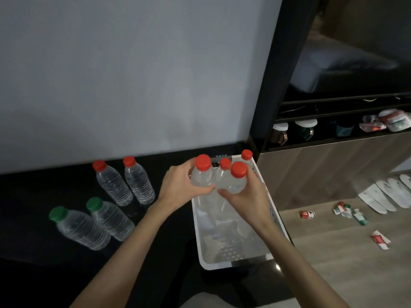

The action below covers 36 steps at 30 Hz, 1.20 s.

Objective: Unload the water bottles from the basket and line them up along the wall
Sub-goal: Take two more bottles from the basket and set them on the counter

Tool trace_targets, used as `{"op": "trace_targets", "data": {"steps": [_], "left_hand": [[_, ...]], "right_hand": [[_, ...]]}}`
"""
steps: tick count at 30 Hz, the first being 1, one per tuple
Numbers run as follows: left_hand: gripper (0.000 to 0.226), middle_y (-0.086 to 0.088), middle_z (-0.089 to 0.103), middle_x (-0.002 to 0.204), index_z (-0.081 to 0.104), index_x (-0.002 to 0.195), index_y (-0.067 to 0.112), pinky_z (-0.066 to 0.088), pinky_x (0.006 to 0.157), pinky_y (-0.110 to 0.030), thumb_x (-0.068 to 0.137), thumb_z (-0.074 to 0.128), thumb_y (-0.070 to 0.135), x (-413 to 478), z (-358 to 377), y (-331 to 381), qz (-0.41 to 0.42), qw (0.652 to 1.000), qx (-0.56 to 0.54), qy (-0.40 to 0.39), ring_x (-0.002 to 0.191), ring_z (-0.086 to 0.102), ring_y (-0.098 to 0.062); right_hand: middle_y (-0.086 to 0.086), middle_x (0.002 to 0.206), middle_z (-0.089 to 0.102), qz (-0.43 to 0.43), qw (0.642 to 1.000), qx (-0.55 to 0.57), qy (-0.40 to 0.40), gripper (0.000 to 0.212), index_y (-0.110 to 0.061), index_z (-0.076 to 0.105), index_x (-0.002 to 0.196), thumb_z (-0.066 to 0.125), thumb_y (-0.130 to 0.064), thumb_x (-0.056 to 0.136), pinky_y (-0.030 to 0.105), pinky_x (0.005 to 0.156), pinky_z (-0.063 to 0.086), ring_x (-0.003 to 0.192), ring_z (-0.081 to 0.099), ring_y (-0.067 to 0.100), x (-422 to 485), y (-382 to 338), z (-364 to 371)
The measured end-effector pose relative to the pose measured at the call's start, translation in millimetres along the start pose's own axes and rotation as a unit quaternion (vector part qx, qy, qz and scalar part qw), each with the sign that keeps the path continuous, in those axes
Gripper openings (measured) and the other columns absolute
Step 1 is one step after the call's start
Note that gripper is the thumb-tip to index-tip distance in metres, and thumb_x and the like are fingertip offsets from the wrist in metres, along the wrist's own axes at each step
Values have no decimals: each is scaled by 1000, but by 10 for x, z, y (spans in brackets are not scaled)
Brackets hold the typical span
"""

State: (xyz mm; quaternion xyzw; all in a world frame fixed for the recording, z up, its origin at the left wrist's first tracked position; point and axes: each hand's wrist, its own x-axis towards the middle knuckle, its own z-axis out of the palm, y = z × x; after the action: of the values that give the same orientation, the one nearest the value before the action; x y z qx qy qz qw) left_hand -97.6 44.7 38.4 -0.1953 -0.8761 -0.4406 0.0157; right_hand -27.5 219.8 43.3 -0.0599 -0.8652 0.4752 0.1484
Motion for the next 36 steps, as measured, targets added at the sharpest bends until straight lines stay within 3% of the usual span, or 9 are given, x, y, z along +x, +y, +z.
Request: {"op": "trace_targets", "data": {"steps": [4, 9, 13, 16, 21, 31, 36], "left_hand": [[61, 15, 74, 98, 67, 113, 29, 59, 81, -34, 57, 90, 40, -97, -194, 228, 0, 998, -29, 53, 90, 69, 1], [55, 13, 75, 94, 68, 108, 25, 59, 81, -33, 58, 90, 36, -353, -523, 498, -1, 993, -57, 103, 88, 71, -1], [54, 14, 74, 91, 68, 109, 25, 58, 80, -25, 60, 91, 31, -607, -897, 612, -9, 991, -40, 126, 83, 70, 2], [50, 12, 75, 87, 68, 105, 26, 59, 78, -29, 60, 91, 32, -832, -1146, 545, -21, 992, -23, 122, 79, 71, -1], [56, 12, 75, 93, 67, 107, 29, 58, 84, -38, 57, 90, 37, -1333, -1513, 205, -53, 989, -32, 131, 85, 72, -3], [53, 14, 74, 91, 67, 105, 29, 59, 80, -34, 58, 91, 35, -2582, -2519, -779, -106, 986, -10, 126, 83, 71, -2], [54, 14, 75, 93, 67, 107, 31, 58, 84, -38, 58, 91, 34, -3085, -2955, -1321, -164, 976, -25, 143, 85, 71, -1]], "right_hand": [[-16, 95, 66, -44, 998, -22, -48, 47, -31, 56, 106, 84, -28, 67, 11, 68, 40, 85, 60, 5, 97, -271, -291], [-11, 89, 70, -84, 991, 32, -98, 45, -29, 60, 100, 84, -35, 62, 32, 79, 55, 85, 67, 8, 144, -626, -518], [-18, 93, 69, -110, 984, 68, -122, 49, -26, 62, 103, 87, -24, 61, 20, 76, 52, 85, 67, 2, 105, -901, -531], [-15, 96, 69, -121, 979, 74, -144, 51, -24, 63, 104, 89, -17, 61, 14, 73, 51, 88, 66, 2, 16, -1092, -403], [-10, 95, 70, -127, 969, 75, -199, 54, -22, 63, 106, 89, -12, 60, 24, 78, 55, 88, 68, 6, -278, -1432, 94], [-19, 96, 69, -102, 949, 84, -284, 52, -30, 61, 103, 89, -15, 62, 13, 76, 48, 88, 67, -1, -1201, -2024, 1609], [-11, 95, 69, -90, 944, 80, -307, 54, -27, 61, 107, 88, -14, 62, 20, 82, 49, 89, 66, -2, -1553, -2267, 2328]]}}
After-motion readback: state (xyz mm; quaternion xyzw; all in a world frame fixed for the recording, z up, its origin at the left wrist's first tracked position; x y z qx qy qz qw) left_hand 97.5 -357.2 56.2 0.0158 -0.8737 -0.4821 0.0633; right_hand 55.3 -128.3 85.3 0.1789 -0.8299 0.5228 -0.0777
